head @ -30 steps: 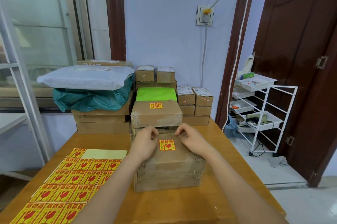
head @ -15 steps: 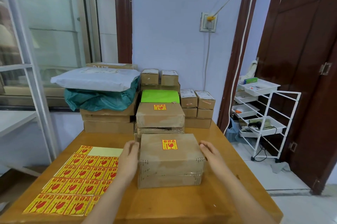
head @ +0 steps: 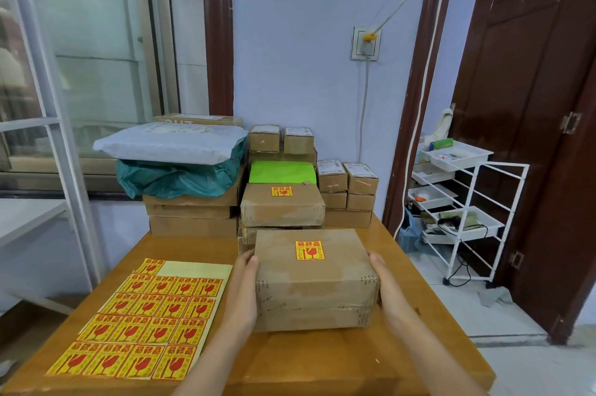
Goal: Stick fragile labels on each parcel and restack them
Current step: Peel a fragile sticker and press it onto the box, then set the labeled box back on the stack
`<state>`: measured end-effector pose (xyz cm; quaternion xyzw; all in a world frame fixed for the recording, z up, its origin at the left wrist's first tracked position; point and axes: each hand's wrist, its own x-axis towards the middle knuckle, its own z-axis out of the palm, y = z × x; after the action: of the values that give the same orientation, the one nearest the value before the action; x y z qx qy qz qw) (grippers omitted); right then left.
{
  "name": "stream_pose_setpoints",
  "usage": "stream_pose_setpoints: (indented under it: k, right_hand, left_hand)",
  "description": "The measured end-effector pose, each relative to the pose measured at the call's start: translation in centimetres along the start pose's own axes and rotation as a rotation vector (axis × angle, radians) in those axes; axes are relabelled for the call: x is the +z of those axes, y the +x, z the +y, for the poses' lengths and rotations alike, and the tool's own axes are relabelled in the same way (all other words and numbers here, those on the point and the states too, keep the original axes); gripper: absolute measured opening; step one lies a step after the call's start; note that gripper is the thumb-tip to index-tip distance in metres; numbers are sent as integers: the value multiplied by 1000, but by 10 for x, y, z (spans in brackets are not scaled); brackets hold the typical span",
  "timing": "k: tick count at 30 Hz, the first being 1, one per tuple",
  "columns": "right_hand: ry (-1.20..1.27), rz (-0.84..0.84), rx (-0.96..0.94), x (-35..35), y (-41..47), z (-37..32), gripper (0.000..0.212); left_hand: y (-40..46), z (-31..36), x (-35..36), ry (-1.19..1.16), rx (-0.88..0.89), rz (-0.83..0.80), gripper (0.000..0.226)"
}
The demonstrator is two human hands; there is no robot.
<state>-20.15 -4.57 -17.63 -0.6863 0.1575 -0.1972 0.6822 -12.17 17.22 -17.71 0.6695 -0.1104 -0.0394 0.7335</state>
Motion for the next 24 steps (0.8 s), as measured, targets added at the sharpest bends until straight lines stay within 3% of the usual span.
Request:
stream_pose_setpoints:
  k: [2, 7, 9, 11, 17, 19, 21, 22, 24]
  right_hand:
    - [14, 7, -48, -2, -6, -13, 34]
    - [110, 18, -200, -3, -16, -48, 30]
    - [112, 3, -260, -3, -18, -63, 57]
    - [121, 2, -289, -3, -18, -77, 66]
    - [180, -37, -366, 3, -2, -118, 29]
    - [168, -64, -390, 7, 6, -131, 41]
    - [138, -102, -407, 13, 16, -144, 78]
    - [137, -113, -405, 16, 21, -151, 85]
    - [156, -100, -384, 22, 35, -162, 78]
  left_hand:
    - [-4, 12, 3, -52, 65, -11, 29]
    - [-11, 48, 10, -117, 206, 18, 38]
    - [-11, 60, 12, -125, 259, 38, 40]
    - [-9, 74, 14, -130, 298, 69, 38]
    - [12, 114, 15, -119, 360, 111, 40]
    - [23, 129, 16, -116, 367, 117, 30]
    - [35, 143, 18, -115, 369, 122, 22]
    - [43, 149, 18, -113, 369, 126, 20]
    - [59, 158, 18, -99, 363, 124, 31]
